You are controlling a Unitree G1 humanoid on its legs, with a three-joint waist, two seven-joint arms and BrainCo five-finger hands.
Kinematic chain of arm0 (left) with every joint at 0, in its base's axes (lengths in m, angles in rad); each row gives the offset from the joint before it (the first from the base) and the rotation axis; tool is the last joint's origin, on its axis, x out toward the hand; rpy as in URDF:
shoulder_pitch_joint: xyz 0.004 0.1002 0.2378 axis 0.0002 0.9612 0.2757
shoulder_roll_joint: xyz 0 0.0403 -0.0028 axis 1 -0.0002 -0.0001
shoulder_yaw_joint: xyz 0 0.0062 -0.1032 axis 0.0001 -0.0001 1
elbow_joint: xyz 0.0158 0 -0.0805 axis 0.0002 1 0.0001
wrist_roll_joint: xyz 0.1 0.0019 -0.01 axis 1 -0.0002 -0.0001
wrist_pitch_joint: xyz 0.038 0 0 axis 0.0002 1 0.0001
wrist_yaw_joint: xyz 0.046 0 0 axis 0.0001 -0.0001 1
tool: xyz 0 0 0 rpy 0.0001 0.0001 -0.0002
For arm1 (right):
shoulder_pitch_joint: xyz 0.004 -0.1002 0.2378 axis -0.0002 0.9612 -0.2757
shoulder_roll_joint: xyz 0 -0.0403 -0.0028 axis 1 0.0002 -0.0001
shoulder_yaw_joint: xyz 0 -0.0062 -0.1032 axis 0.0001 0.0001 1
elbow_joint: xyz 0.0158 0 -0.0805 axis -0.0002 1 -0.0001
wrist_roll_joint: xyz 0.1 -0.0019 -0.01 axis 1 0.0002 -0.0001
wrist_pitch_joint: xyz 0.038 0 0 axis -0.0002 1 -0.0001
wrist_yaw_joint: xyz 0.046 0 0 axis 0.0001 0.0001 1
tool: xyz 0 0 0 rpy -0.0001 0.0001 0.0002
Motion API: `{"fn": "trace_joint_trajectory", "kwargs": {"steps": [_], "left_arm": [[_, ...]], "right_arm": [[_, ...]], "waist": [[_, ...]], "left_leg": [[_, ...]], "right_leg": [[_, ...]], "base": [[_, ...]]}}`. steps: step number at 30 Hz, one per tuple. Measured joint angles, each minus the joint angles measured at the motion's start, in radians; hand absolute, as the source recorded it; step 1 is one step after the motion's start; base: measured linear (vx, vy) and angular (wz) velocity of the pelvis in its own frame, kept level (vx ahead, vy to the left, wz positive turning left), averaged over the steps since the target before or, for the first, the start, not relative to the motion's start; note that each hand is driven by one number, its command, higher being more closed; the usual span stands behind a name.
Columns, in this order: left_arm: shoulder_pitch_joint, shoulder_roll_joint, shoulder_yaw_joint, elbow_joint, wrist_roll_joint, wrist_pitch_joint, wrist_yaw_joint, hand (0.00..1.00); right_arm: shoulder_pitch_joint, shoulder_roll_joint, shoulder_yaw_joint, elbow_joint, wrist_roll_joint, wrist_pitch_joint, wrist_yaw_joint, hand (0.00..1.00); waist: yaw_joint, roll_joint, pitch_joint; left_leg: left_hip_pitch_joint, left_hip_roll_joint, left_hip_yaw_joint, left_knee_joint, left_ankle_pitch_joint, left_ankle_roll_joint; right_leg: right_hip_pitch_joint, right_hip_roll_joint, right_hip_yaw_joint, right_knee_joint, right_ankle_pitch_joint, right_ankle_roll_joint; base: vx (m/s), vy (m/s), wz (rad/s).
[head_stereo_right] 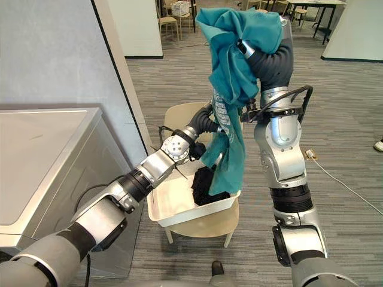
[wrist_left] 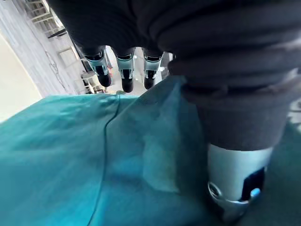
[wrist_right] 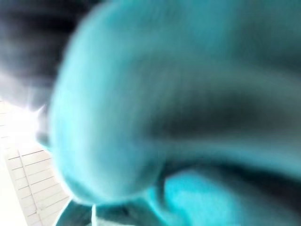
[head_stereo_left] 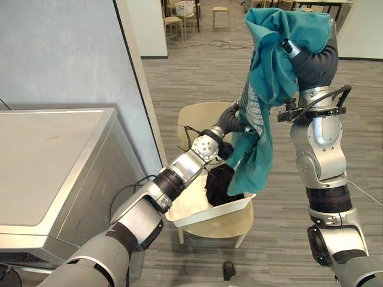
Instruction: Pick up the laundry basket with both hands and put the clothes into the washing machine.
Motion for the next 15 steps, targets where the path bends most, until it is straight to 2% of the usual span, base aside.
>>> {"fn": "trace_joint_trajectory", "kwargs": {"steps": [1, 2, 6, 11, 15], "left_arm": [[-0.007, -0.003, -0.001, 0.000, -0.001, 0.000, -0.001, 0.00], [-0.012, -0.005, -0.001, 0.000, -0.010, 0.000, -0.007, 1.00], [-0.027, -0.006, -0.006, -0.005, -0.040, -0.001, -0.023, 1.00], [-0.066, -0.011, -0.053, -0.009, -0.110, -0.001, -0.064, 1.00], [-0.068, -0.016, -0.076, -0.036, -0.130, -0.006, -0.065, 1.00]], "right_arm": [[0.001, 0.001, 0.000, 0.000, 0.000, 0.000, 0.002, 1.00], [0.003, 0.001, 0.000, 0.000, 0.000, 0.000, 0.003, 1.00], [0.014, 0.002, 0.004, -0.004, -0.001, 0.000, 0.003, 1.00], [0.048, 0.002, 0.019, -0.030, -0.003, 0.000, 0.004, 1.00], [0.066, 0.008, 0.018, -0.033, -0.003, -0.001, 0.004, 1.00]], "waist": [[-0.001, 0.000, 0.000], [-0.003, 0.000, 0.000], [-0.017, 0.000, 0.000], [-0.020, 0.001, 0.000], [-0.019, 0.013, -0.007]], "left_leg": [[0.001, 0.000, 0.000, 0.000, 0.000, 0.000], [0.002, 0.000, -0.001, 0.000, 0.000, 0.000], [0.007, -0.001, -0.002, -0.001, 0.000, 0.000], [0.008, -0.001, -0.002, -0.001, 0.000, 0.000], [0.013, -0.001, -0.006, -0.001, 0.000, 0.000]], "right_leg": [[0.001, 0.000, 0.000, 0.000, 0.000, 0.000], [0.002, 0.000, -0.001, -0.001, 0.000, 0.000], [0.009, -0.001, -0.002, -0.002, 0.000, 0.000], [0.009, -0.001, -0.001, -0.002, 0.000, 0.000], [0.015, -0.001, -0.005, -0.002, 0.000, 0.000]], "base": [[0.00, 0.000, 0.00], [0.00, 0.000, 0.00], [0.00, 0.000, 0.00], [0.00, 0.000, 0.00], [0.00, 0.000, 0.02]]}}
